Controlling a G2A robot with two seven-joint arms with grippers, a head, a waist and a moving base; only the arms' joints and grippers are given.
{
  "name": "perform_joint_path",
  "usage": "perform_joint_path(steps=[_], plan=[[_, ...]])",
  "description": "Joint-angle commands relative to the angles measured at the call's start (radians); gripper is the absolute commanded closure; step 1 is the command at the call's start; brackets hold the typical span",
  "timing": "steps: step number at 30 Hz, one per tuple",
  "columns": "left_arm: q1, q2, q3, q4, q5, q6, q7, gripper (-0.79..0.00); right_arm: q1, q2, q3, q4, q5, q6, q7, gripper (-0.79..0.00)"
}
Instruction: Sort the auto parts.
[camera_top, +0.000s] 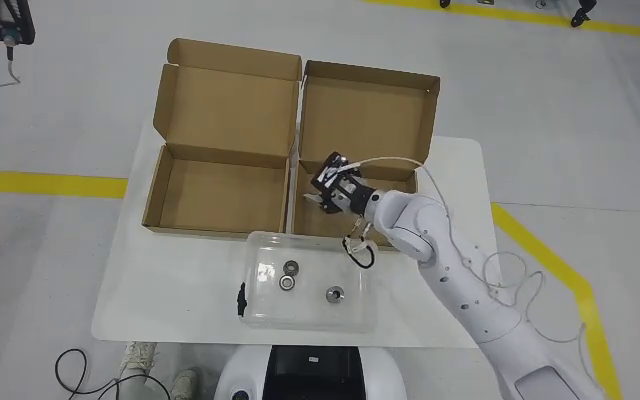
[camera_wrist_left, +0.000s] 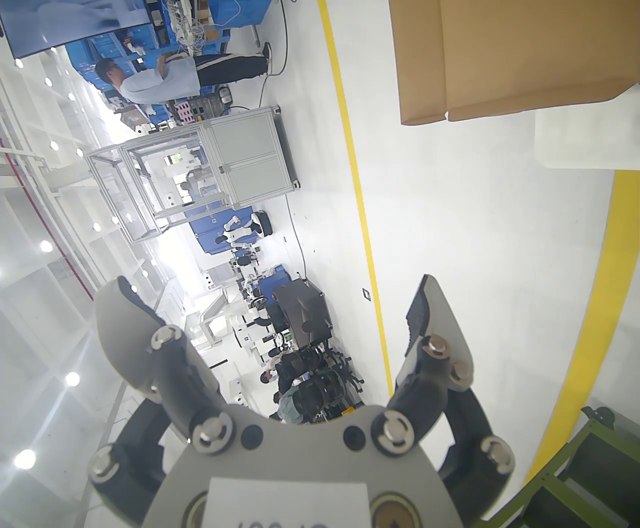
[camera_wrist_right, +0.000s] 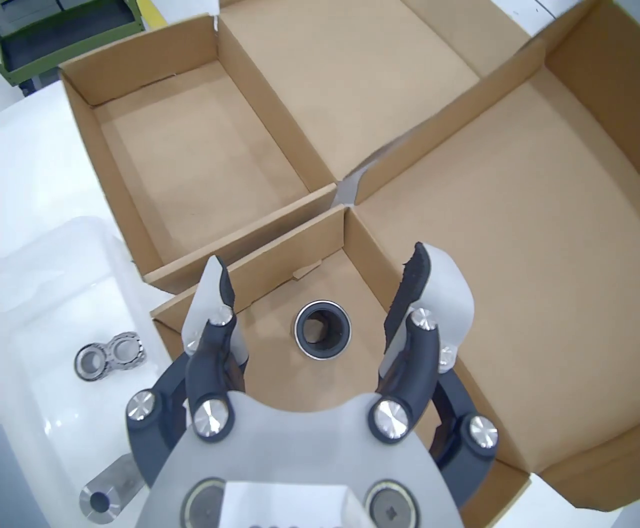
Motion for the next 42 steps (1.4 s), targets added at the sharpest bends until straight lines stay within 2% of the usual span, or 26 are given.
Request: perform_joint_path(steps=[1,6,12,20,25,29,35,42], plan=[[0.0,0.0,0.0,0.0,0.0,0.0,0.0,-0.785,-0.032,0.01,0.025,-0.08,0.012,-0.039,0.034,-0.634],[0.0,0.0,0.0,0.0,0.0,0.0,0.0,-0.785,-0.108,0.03,0.076,-0.175,0.062,-0.112,0.079,-0.643],[0.0,0.0,0.0,0.0,0.0,0.0,0.0,-0.785,-0.187,0.057,0.122,-0.267,0.071,-0.224,0.154,-0.6],[0.0,0.0,0.0,0.0,0.0,0.0,0.0,-0.785,-0.38,0.099,0.221,-0.403,0.078,-0.35,0.124,-0.597],[0.0,0.0,0.0,0.0,0.0,0.0,0.0,-0.785,-0.453,0.114,0.228,-0.447,0.011,-0.409,0.082,-0.594],[0.0,0.0,0.0,0.0,0.0,0.0,0.0,-0.785,-0.484,0.121,0.205,-0.448,-0.076,-0.404,0.098,-0.591],[0.0,0.0,0.0,0.0,0.0,0.0,0.0,-0.785,-0.491,0.122,0.157,-0.413,-0.106,-0.352,0.127,-0.6],[0.0,0.0,0.0,0.0,0.0,0.0,0.0,-0.785,-0.464,0.119,0.085,-0.398,-0.138,-0.312,0.262,-0.576]])
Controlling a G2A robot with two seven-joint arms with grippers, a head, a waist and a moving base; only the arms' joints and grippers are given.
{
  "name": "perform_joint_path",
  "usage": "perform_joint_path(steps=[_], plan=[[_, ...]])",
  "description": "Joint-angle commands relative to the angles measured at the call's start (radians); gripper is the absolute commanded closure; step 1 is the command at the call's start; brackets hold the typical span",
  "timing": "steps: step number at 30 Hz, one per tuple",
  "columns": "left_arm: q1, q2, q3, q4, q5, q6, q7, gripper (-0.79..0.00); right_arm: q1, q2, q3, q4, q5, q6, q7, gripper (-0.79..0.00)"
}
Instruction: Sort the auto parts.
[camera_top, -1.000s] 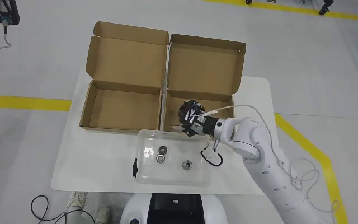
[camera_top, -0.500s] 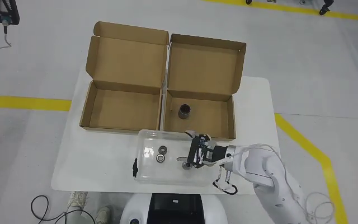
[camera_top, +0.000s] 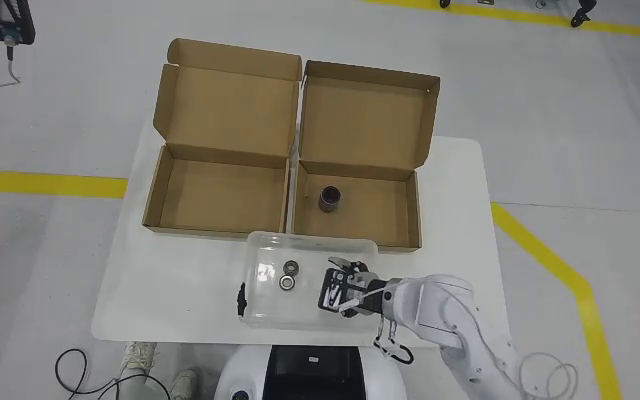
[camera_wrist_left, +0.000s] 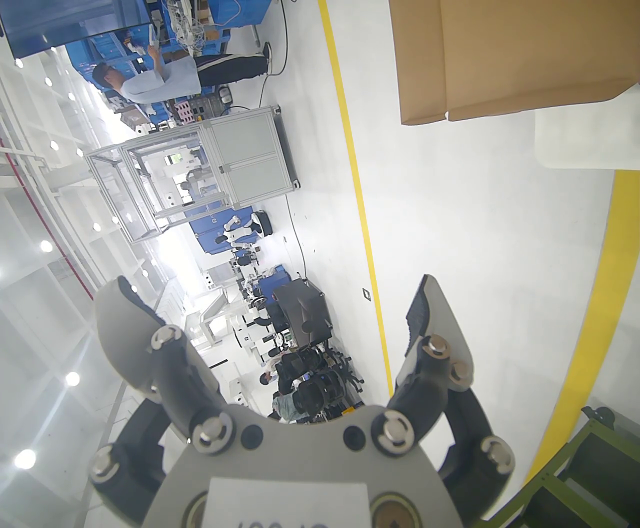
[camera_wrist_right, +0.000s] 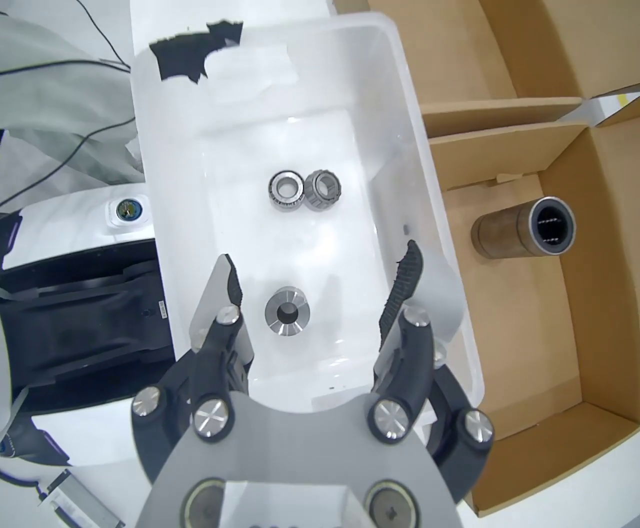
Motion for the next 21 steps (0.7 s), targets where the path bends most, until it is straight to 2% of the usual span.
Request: perform_joint_path(steps=[1,6,21], plan=[[0.0,0.0,0.0,0.0,0.0,0.0,0.0,-0.785,0.01,-0.001,-0.02,0.001,0.004,0.006,0.042,-0.579],[0.0,0.0,0.0,0.0,0.0,0.0,0.0,-0.785,0.025,-0.001,-0.051,0.02,0.026,0.015,0.109,-0.582],[0.0,0.0,0.0,0.0,0.0,0.0,0.0,-0.785,0.051,0.003,-0.099,0.109,0.0,0.077,0.156,-0.585]])
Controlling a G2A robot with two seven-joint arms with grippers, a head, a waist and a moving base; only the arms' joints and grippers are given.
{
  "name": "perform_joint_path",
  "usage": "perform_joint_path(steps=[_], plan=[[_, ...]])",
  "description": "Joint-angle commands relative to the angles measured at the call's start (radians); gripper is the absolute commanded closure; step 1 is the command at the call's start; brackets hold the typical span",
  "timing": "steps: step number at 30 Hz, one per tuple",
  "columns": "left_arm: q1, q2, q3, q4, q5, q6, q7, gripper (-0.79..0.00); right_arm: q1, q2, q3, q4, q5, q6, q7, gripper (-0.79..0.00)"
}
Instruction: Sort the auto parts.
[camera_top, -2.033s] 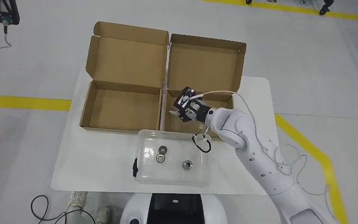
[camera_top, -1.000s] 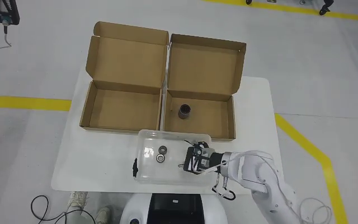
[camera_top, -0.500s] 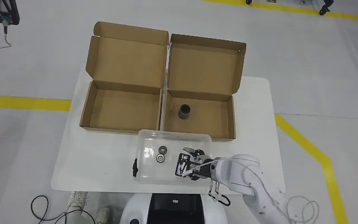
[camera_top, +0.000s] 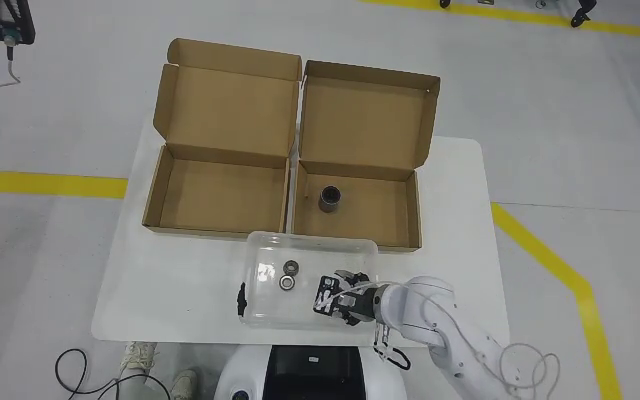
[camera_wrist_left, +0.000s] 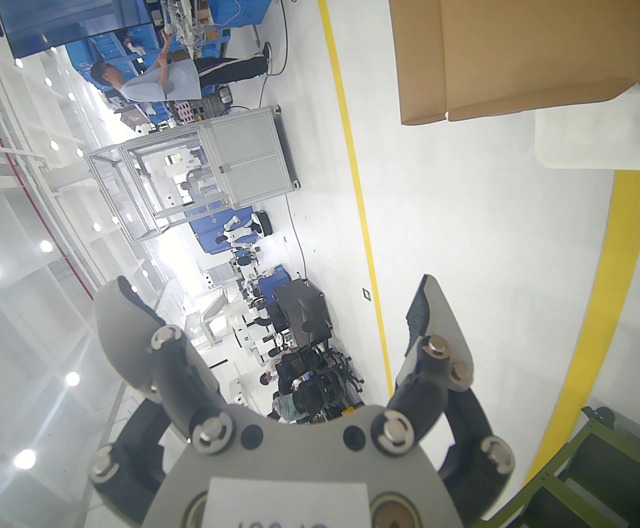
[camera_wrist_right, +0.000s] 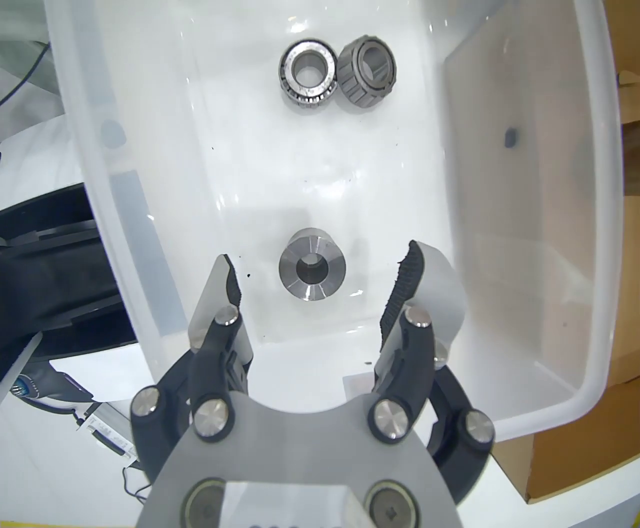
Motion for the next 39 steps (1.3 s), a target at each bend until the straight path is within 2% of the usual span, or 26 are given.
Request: perform_joint_path(steps=[1,11,14,16,18,19,22,23,30,39], plan=[[0.0,0.0,0.0,0.0,0.0,0.0,0.0,-0.785,0.006,-0.001,-0.008,0.011,-0.004,0.01,0.001,-0.585],[0.0,0.0,0.0,0.0,0.0,0.0,0.0,-0.785,0.04,-0.005,-0.051,0.055,-0.022,0.041,0.007,-0.554],[0.0,0.0,0.0,0.0,0.0,0.0,0.0,-0.785,0.053,-0.008,-0.065,0.068,-0.021,0.044,0.008,-0.505],[0.0,0.0,0.0,0.0,0.0,0.0,0.0,-0.785,0.062,-0.01,-0.075,0.077,-0.02,0.046,0.012,-0.385],[0.0,0.0,0.0,0.0,0.0,0.0,0.0,-0.785,0.07,-0.012,-0.083,0.086,-0.019,0.05,0.014,-0.342],[0.0,0.0,0.0,0.0,0.0,0.0,0.0,-0.785,0.073,-0.012,-0.087,0.09,-0.018,0.052,0.016,-0.296],[0.0,0.0,0.0,0.0,0.0,0.0,0.0,-0.785,0.081,-0.014,-0.096,0.1,-0.019,0.056,0.019,-0.025],[0.0,0.0,0.0,0.0,0.0,0.0,0.0,-0.785,0.083,-0.014,-0.098,0.104,-0.017,0.056,0.019,0.0],[0.0,0.0,0.0,0.0,0.0,0.0,0.0,-0.785,0.09,-0.012,-0.1,0.089,-0.008,0.051,-0.001,0.0],[0.0,0.0,0.0,0.0,0.0,0.0,0.0,-0.785,0.08,0.004,-0.041,-0.012,0.03,-0.003,-0.135,0.0]])
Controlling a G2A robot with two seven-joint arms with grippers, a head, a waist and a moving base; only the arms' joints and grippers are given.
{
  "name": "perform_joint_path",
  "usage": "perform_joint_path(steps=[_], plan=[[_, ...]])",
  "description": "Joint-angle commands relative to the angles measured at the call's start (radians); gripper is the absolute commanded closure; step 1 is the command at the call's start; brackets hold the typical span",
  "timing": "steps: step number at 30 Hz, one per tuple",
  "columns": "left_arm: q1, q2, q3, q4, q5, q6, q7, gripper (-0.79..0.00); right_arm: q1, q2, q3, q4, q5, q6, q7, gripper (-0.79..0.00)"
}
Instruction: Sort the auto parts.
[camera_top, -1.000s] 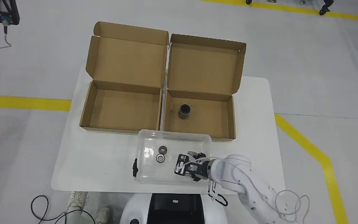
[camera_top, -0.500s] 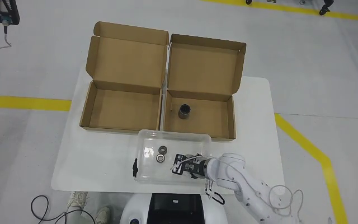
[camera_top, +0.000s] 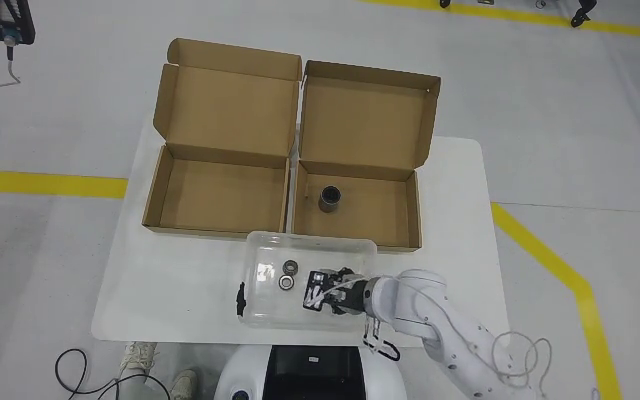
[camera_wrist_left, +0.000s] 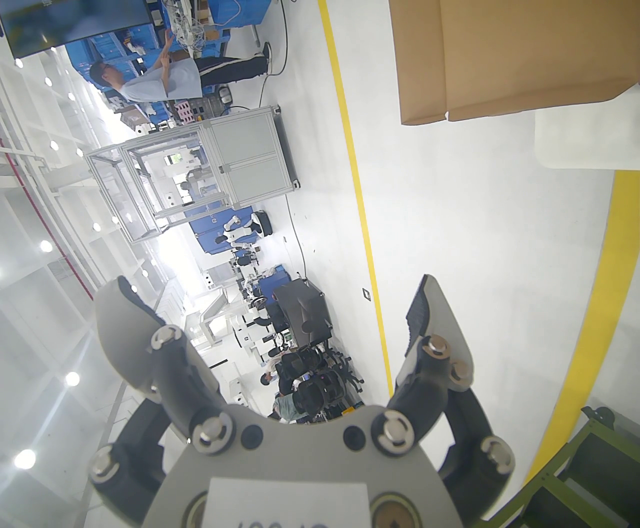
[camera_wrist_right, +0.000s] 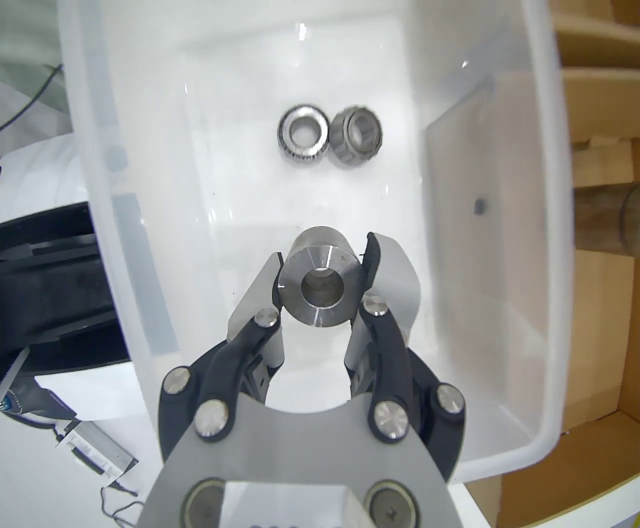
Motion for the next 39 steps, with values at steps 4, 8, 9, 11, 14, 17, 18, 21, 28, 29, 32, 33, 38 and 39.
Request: perform_joint_path(steps=[4,8,9,11,14,17,18,21,28,29,32,33,38,39], plan=[[0.0,0.0,0.0,0.0,0.0,0.0,0.0,-0.785,0.006,0.009,0.057,-0.057,0.039,-0.016,-0.09,0.0],[0.0,0.0,0.0,0.0,0.0,0.0,0.0,-0.785,0.029,0.012,0.118,-0.098,0.119,-0.016,-0.176,0.0],[0.0,0.0,0.0,0.0,0.0,0.0,0.0,-0.785,0.038,0.012,0.134,-0.103,0.141,-0.015,-0.196,0.0],[0.0,0.0,0.0,0.0,0.0,0.0,0.0,-0.785,0.065,0.013,0.162,-0.11,0.178,-0.018,-0.23,0.0],[0.0,0.0,0.0,0.0,0.0,0.0,0.0,-0.785,0.129,0.01,0.194,-0.093,0.232,-0.017,-0.252,0.0],[0.0,0.0,0.0,0.0,0.0,0.0,0.0,-0.785,0.207,0.003,0.211,-0.051,0.315,-0.016,-0.299,0.0],[0.0,0.0,0.0,0.0,0.0,0.0,0.0,-0.785,0.231,0.0,0.214,-0.036,0.334,-0.01,-0.316,0.0],[0.0,0.0,0.0,0.0,0.0,0.0,0.0,-0.785,0.282,-0.008,0.213,0.009,0.383,-0.009,-0.399,0.0],[0.0,0.0,0.0,0.0,0.0,0.0,0.0,-0.785,0.246,-0.021,0.187,0.084,0.375,-0.039,-0.664,0.0],[0.0,0.0,0.0,0.0,0.0,0.0,0.0,-0.785,0.248,-0.022,0.184,0.112,0.379,-0.053,-0.688,0.0],[0.0,0.0,0.0,0.0,0.0,0.0,0.0,-0.785,0.26,-0.026,0.186,0.123,0.35,-0.045,-0.742,0.0],[0.0,0.0,0.0,0.0,0.0,0.0,0.0,-0.785,0.256,-0.027,0.188,0.119,0.348,-0.043,-0.767,0.0],[0.0,0.0,0.0,0.0,0.0,0.0,0.0,-0.785,0.229,-0.029,0.203,0.107,0.343,-0.08,-0.905,0.0],[0.0,0.0,0.0,0.0,0.0,0.0,0.0,-0.785,0.224,-0.029,0.206,0.107,0.337,-0.088,-0.925,0.0]])
